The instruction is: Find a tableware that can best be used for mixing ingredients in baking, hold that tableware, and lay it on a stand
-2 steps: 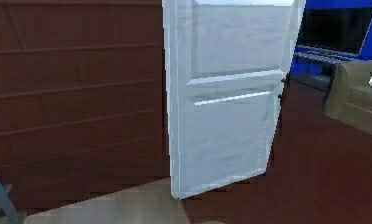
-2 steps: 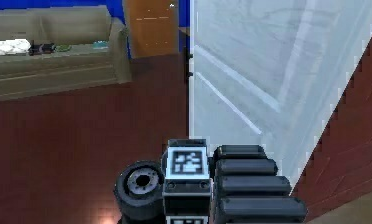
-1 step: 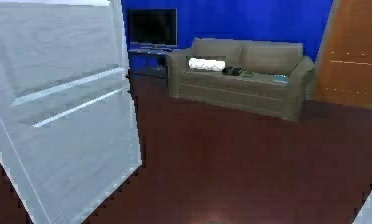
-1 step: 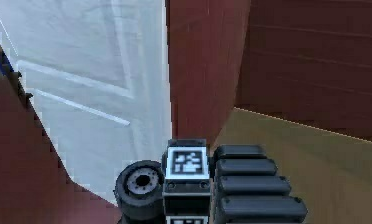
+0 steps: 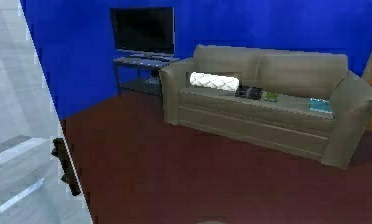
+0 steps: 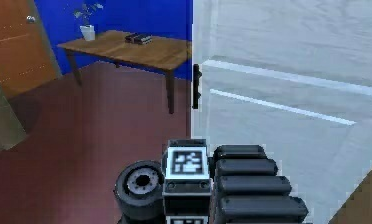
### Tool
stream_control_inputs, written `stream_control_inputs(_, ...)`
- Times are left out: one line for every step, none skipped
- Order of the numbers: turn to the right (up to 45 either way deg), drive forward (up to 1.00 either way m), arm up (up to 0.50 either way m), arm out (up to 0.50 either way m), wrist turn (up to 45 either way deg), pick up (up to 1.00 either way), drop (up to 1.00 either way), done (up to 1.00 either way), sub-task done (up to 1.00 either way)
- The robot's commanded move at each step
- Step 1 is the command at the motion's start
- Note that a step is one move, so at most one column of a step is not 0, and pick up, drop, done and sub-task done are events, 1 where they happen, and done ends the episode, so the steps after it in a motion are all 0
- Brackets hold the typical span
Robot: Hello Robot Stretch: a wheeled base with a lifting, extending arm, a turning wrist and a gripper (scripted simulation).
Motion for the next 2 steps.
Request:
stream_control_inputs(0.0, 0.95, 0.00, 0.00, 0.0, 0.00, 0.00, 0.00, 0.00)
stream_control_inputs(24.0, 0.00, 0.00, 0.00, 0.0, 0.00, 0.00, 0.00, 0.00)
